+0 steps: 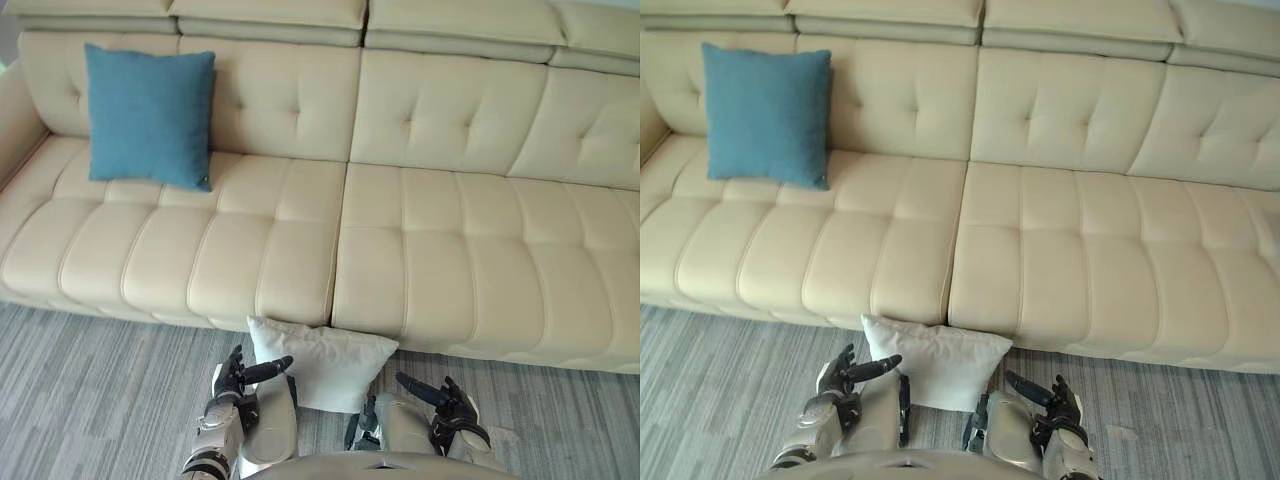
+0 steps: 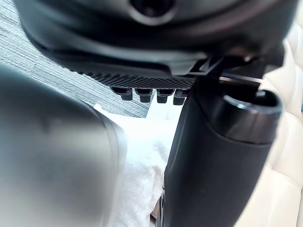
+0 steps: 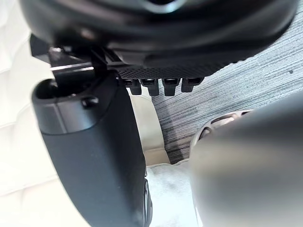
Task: Pick up cushions and gather them together orderly.
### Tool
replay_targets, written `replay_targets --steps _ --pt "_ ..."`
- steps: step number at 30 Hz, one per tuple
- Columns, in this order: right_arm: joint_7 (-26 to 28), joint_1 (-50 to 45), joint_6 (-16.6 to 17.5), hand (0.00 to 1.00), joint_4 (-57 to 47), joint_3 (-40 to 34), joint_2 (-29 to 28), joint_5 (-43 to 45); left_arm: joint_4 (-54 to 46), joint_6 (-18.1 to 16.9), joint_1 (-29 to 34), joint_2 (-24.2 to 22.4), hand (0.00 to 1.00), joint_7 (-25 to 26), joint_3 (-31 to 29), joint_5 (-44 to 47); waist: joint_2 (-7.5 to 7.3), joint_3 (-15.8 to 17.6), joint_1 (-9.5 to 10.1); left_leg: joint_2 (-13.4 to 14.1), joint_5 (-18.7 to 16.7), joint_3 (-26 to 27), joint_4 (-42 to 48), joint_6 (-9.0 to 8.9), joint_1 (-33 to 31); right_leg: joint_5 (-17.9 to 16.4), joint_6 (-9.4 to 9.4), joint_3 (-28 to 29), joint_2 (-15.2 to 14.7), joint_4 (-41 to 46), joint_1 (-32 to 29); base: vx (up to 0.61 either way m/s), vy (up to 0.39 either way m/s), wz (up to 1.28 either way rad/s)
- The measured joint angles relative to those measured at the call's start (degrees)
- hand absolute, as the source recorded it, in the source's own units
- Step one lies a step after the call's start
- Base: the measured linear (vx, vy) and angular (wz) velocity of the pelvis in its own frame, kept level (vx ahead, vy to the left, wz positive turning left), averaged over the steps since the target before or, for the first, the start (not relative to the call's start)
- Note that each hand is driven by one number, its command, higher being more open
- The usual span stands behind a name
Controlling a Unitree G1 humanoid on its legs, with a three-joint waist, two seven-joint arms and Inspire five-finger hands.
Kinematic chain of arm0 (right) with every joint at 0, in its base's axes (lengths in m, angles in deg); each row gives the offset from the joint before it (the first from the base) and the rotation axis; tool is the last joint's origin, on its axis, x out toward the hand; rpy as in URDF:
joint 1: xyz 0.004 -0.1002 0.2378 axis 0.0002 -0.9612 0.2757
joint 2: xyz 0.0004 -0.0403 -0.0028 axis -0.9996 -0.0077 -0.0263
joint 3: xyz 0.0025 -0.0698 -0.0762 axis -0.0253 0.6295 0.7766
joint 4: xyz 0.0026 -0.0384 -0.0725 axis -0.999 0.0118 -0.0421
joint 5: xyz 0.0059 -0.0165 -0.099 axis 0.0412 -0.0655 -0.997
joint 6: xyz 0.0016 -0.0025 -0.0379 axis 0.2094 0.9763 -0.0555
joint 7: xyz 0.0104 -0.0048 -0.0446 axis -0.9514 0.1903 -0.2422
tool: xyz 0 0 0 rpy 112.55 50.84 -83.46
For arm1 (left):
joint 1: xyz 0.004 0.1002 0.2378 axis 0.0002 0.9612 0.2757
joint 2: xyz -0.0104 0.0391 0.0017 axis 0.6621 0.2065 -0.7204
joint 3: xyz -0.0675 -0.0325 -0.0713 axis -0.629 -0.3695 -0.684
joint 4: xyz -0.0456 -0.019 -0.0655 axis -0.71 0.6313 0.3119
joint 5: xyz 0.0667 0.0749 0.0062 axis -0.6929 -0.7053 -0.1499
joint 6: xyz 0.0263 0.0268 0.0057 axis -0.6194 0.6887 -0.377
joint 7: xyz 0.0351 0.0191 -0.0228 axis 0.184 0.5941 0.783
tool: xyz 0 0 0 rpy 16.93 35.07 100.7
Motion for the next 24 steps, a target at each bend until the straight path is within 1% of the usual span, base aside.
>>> replay_targets --steps 1,2,3,4,5,6,7,8,9,10,11,12,14,17,19,23,24 --pt "0.0 1.1 0.2 1.00 -0.6 0.3 0.0 0.2 -0.3 0.0 -0.9 0.0 1.00 0.3 0.0 0.0 -0.24 0.7 -0.06 0.4 0.0 0.4 0.2 0.41 -0.3 1.0 -0.51 0.1 0.0 -0.6 -0.7 -0.08 0.016 -0.16" --pt "0.0 1.7 0.6 1.00 -1.2 0.3 0.0 0.4 -1.0 0.0 -1.3 -0.2 1.00 0.5 0.0 0.0 0.05 1.4 -0.11 1.7 -0.9 1.7 3.2 1.34 -0.9 1.3 -0.76 0.0 0.2 -0.6 -1.1 -0.08 0.027 -0.16" --pt "-0.1 2.0 1.0 1.00 -2.0 0.7 0.2 0.7 -1.5 0.0 -1.7 -0.3 1.00 0.5 0.1 0.0 0.34 2.0 -0.33 2.5 -1.9 2.3 5.4 1.83 -0.9 1.4 -0.88 0.0 0.4 -0.3 -1.3 -0.08 0.051 -0.11" --pt "-0.2 2.7 1.5 1.00 -2.8 1.1 0.5 0.9 -2.2 -0.1 -2.8 -0.4 1.00 0.5 0.1 0.0 0.70 2.8 -0.87 3.3 -3.8 2.5 6.7 1.60 -0.4 1.7 -0.76 0.2 0.3 0.4 -2.7 -0.08 0.059 -0.07" --pt "-0.3 3.5 1.5 1.00 -3.3 1.2 0.7 0.9 -2.7 -0.2 -4.0 -0.3 1.00 0.6 0.1 0.2 0.77 3.3 -1.17 3.5 -4.7 3.1 5.6 0.57 -0.6 2.2 -0.67 0.5 0.3 0.7 -4.1 -0.14 0.105 -0.23" --pt "-0.6 6.4 1.5 1.00 -4.0 1.2 1.3 0.9 -3.9 -0.6 -7.1 0.2 1.00 0.7 0.1 0.5 0.50 5.5 -1.38 3.6 -5.0 4.6 5.0 0.93 -3.1 3.6 -0.39 1.9 0.2 1.4 -8.1 -0.26 0.171 -0.43" --pt "-1.0 8.8 1.5 1.00 -4.8 1.3 1.7 0.9 -4.6 -0.8 -9.5 0.9 1.00 1.0 0.1 1.1 0.44 6.7 -1.23 3.9 -4.7 5.7 5.6 1.53 -6.0 4.7 -0.04 3.2 0.3 2.0 -11.8 -0.23 0.150 -0.47" --pt "-1.1 9.6 1.5 1.00 -5.1 1.3 1.8 0.9 -4.7 -0.9 -10.4 1.2 1.00 1.2 0.1 1.2 0.42 6.9 -1.23 4.0 -4.6 6.1 5.9 1.84 -7.3 5.0 0.19 3.8 0.3 2.3 -13.3 -0.27 0.187 -0.51" --pt "-1.6 11.3 1.5 1.00 -6.1 1.3 1.9 0.9 -4.9 -0.9 -12.8 2.2 1.00 1.7 0.0 1.9 0.22 7.6 -1.23 4.3 -4.6 7.4 6.7 2.59 -10.2 6.1 0.65 5.1 0.3 3.0 -17.1 -0.18 0.141 -0.45" --pt "-2.2 13.1 1.4 1.00 -7.8 2.3 2.1 1.1 -5.3 -1.1 -15.4 3.6 1.00 2.3 -0.3 2.7 0.40 9.0 -1.37 4.5 -4.3 7.9 8.2 3.63 -13.0 6.9 1.12 6.2 0.4 4.1 -20.1 -0.21 0.158 -0.39" --pt "-2.2 13.1 1.4 1.00 -8.1 2.5 2.2 1.2 -5.5 -1.1 -15.8 3.8 1.00 2.3 -0.5 2.8 0.40 9.0 -1.42 4.5 -4.4 7.9 8.5 3.75 -13.6 7.0 1.18 6.3 0.4 4.3 -20.8 -0.16 0.092 -0.17" --pt "-2.2 13.5 1.4 1.00 -9.6 2.6 2.1 1.6 -6.9 -1.3 -17.1 4.4 1.00 2.8 -1.1 2.8 0.43 9.1 -1.45 4.6 -4.3 7.9 9.9 4.50 -16.3 7.2 1.59 6.6 0.3 5.5 -23.3 -0.10 0.044 -0.03" --pt "-2.4 15.7 1.4 1.00 -10.2 2.5 2.2 2.1 -8.9 -1.8 -18.9 5.5 1.00 3.1 -2.3 2.8 0.50 9.5 -1.31 4.9 -3.9 7.9 10.5 5.23 -19.4 8.0 1.74 6.6 0.4 5.6 -26.2 -0.09 0.025 -0.06" --pt "-3.2 18.9 1.8 1.00 -11.5 2.5 2.1 3.2 -11.0 -2.0 -21.1 6.1 1.00 3.9 -3.3 3.4 0.54 10.0 -0.89 4.9 -3.4 8.5 10.6 5.46 -22.2 8.7 1.73 7.2 0.5 5.8 -29.6 -0.09 0.003 -0.08" --pt "-3.9 21.5 2.8 1.00 -12.9 2.5 2.3 3.3 -12.0 -2.9 -22.9 6.6 1.00 4.4 -3.3 3.5 0.63 10.0 -0.71 4.9 -3.1 8.5 11.8 5.55 -26.1 8.7 1.63 7.6 0.3 7.6 -33.7 -0.05 -0.019 -0.03" --pt "-4.5 27.1 2.9 1.00 -15.8 2.6 3.8 3.3 -12.8 -3.2 -28.2 6.3 1.00 5.6 -3.0 3.3 0.97 10.9 -0.76 5.0 -2.9 7.0 16.4 5.53 -34.0 7.5 0.60 7.4 -0.6 13.6 -41.6 -0.06 -0.049 0.11" --pt "-4.7 27.6 2.9 1.00 -16.4 2.7 4.0 3.3 -13.2 -3.3 -28.3 6.3 1.00 5.8 -2.8 3.3 1.10 11.1 -0.82 4.8 -2.9 6.7 17.1 5.49 -34.8 7.1 0.40 7.4 -0.8 14.6 -42.3 -0.11 -0.106 0.21"
